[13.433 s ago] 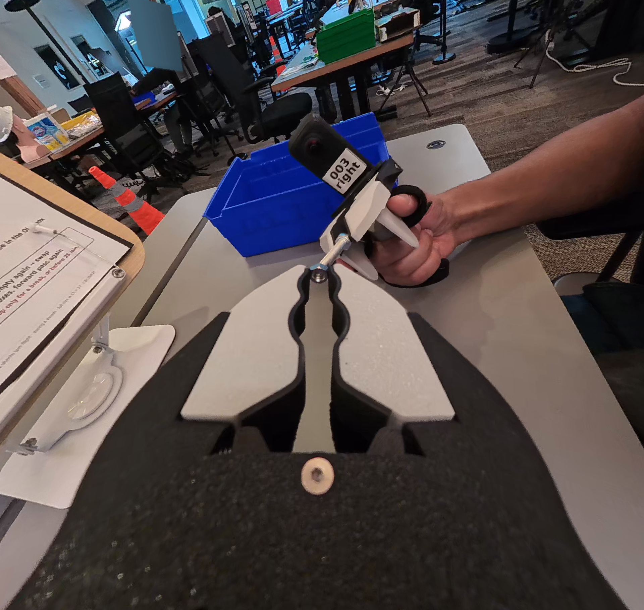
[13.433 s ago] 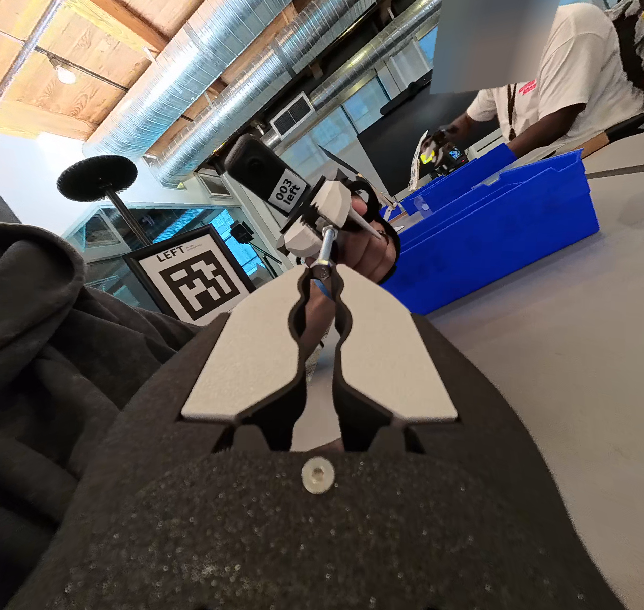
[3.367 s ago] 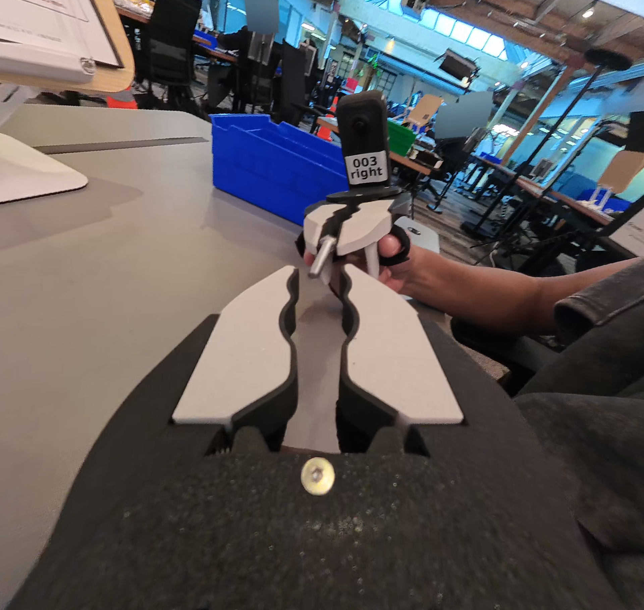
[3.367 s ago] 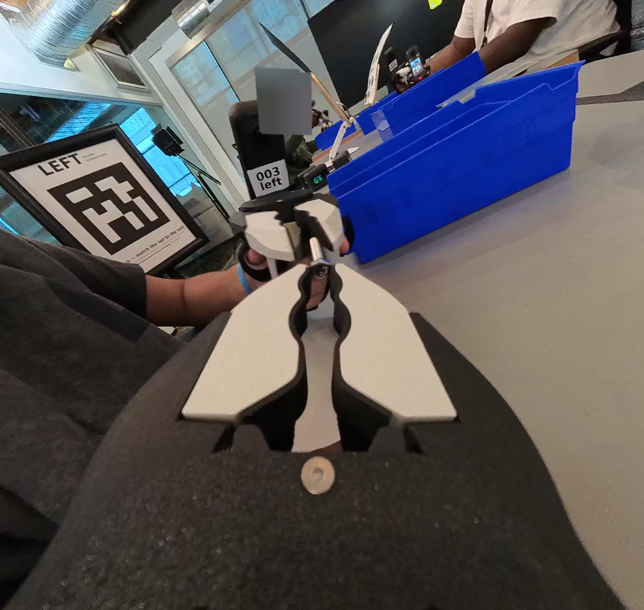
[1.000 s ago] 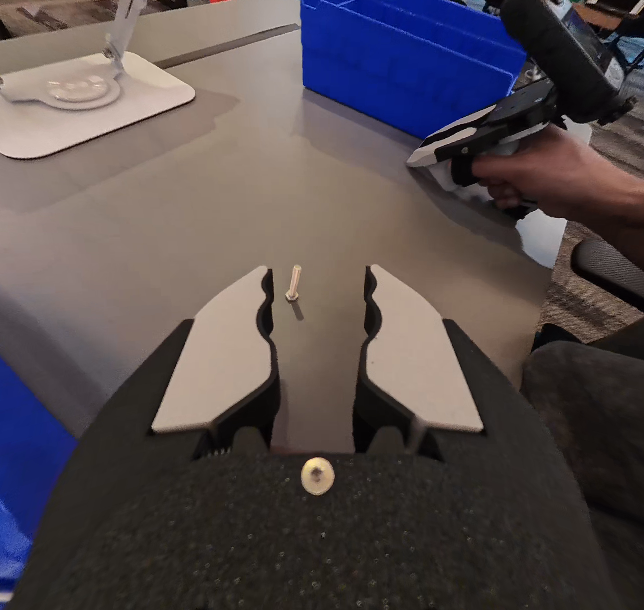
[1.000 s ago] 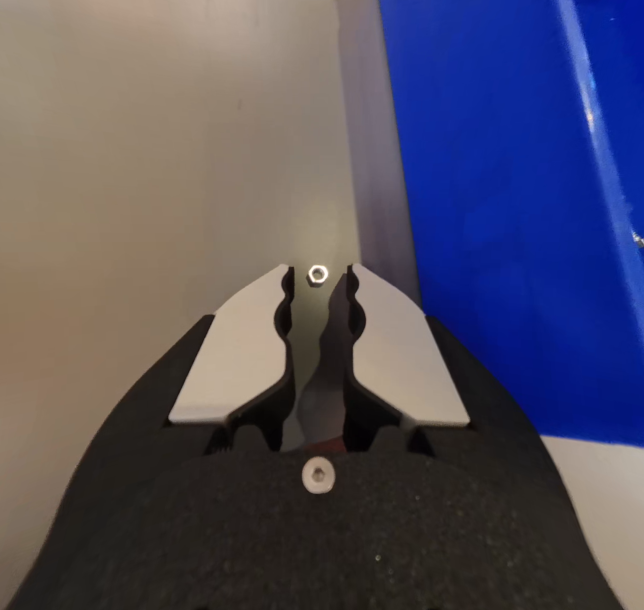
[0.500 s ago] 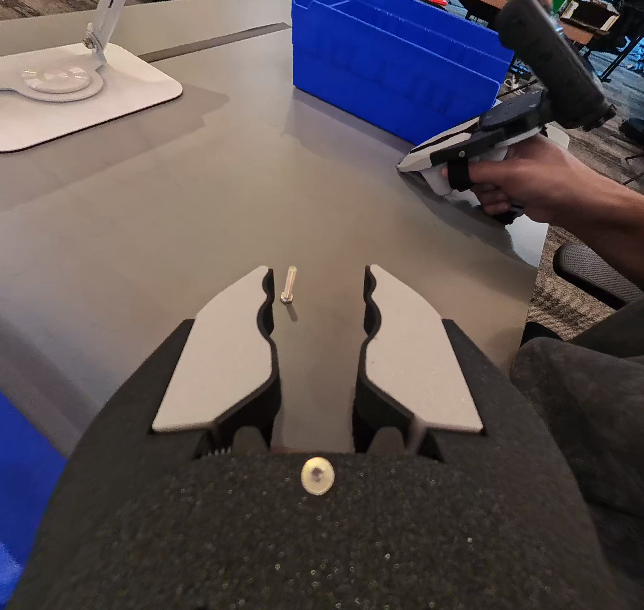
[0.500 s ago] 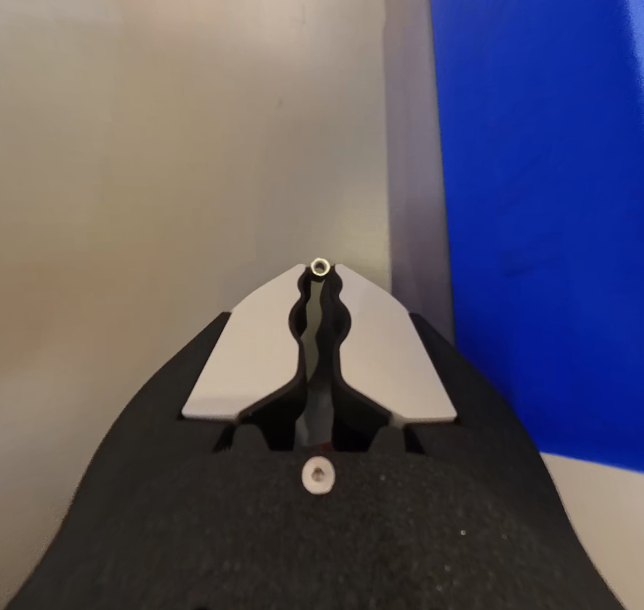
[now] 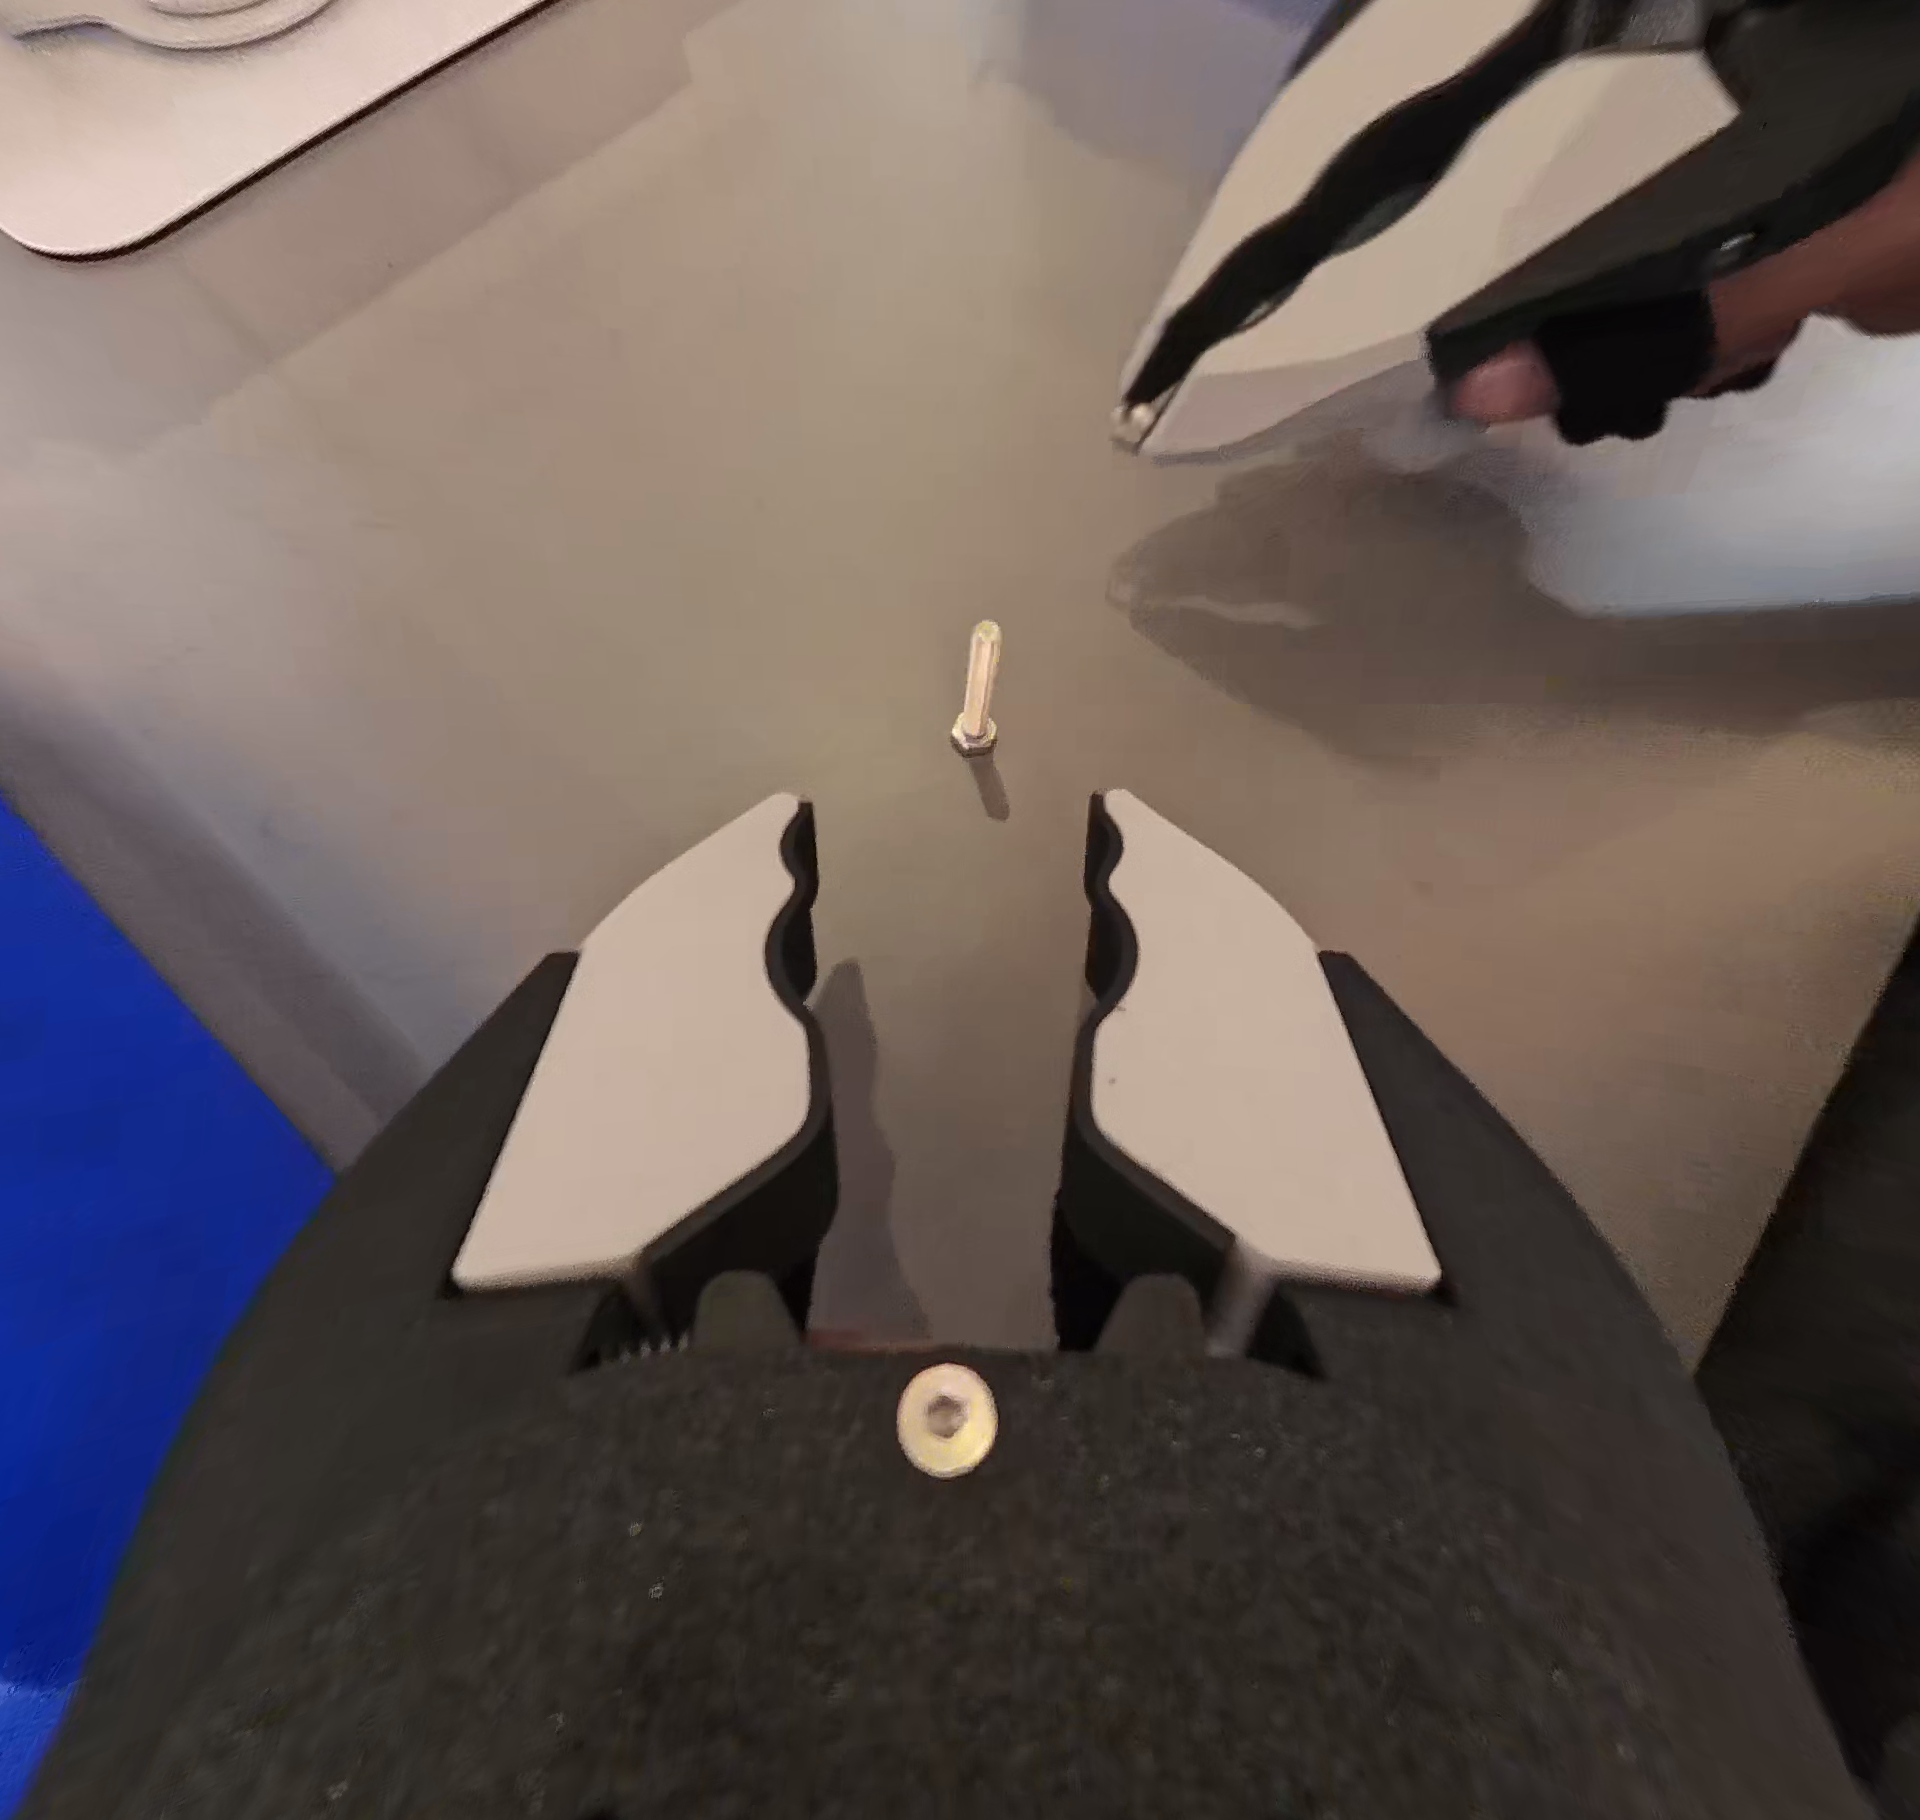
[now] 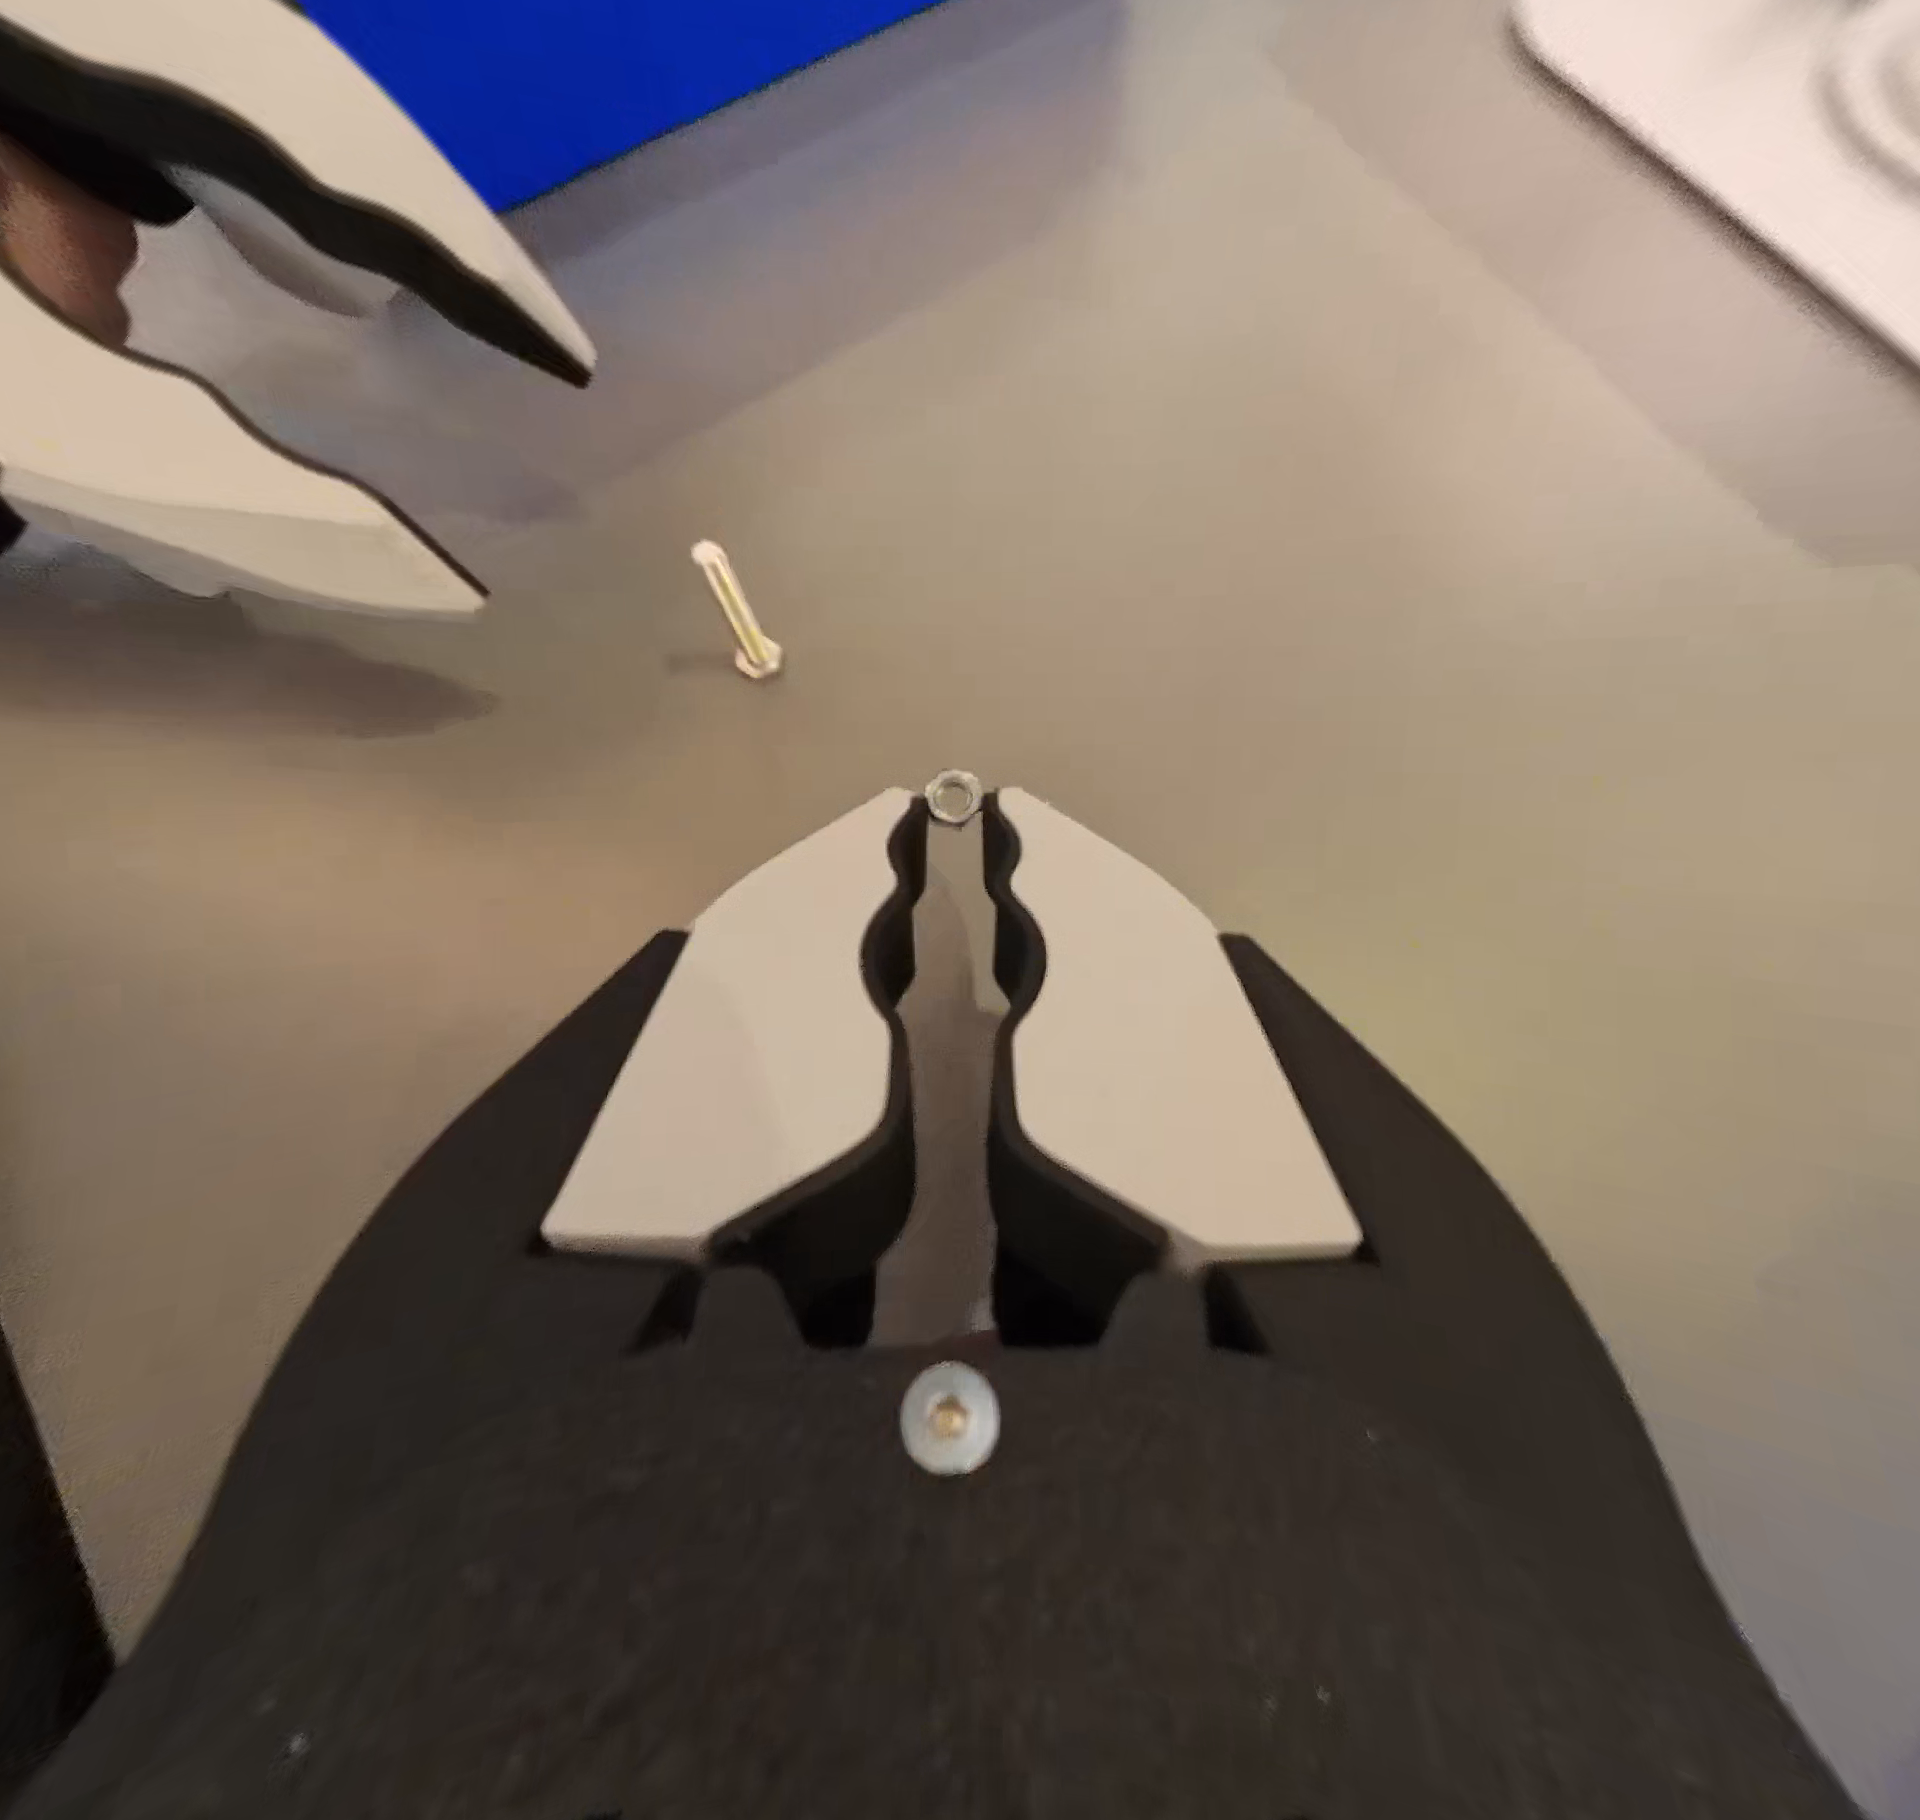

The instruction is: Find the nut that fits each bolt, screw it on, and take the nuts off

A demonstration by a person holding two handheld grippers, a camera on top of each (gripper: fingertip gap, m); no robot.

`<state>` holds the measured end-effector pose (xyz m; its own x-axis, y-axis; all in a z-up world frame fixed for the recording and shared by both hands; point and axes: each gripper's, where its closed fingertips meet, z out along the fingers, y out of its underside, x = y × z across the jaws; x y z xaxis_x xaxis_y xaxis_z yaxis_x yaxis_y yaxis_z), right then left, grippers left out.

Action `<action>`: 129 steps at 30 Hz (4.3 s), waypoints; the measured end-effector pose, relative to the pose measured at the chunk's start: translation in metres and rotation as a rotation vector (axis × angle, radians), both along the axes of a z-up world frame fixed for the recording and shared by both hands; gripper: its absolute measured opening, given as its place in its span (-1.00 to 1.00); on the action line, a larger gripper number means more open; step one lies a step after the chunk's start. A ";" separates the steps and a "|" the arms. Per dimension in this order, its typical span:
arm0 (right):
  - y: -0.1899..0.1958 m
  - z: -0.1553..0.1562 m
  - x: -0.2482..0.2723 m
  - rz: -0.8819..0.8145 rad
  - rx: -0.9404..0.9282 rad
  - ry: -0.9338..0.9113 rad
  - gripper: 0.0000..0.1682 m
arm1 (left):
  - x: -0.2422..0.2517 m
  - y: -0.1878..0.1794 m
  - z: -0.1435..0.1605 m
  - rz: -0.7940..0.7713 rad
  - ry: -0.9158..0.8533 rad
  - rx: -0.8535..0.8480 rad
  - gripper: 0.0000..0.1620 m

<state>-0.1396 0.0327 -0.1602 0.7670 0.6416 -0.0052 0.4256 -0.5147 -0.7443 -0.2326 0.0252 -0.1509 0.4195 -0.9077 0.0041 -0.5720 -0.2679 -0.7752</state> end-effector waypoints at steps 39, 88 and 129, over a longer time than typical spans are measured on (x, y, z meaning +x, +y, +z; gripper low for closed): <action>-0.031 0.035 -0.005 0.197 0.120 0.315 -0.88 | 0.040 -0.003 -0.034 -0.250 0.126 -0.084 -0.89; -0.051 0.077 -0.012 0.581 0.084 0.272 -0.88 | 0.060 -0.049 0.037 -0.527 -0.131 -0.081 -0.94; -0.045 0.045 -0.022 0.584 -0.049 0.148 -0.89 | 0.057 -0.034 0.008 -0.524 0.086 0.219 -0.94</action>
<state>-0.1611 -0.0122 -0.1147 0.2769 0.9528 -0.1246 0.5420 -0.2620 -0.7985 -0.1754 -0.0086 -0.1424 -0.0958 -0.9704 -0.2218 -0.6488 0.2299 -0.7254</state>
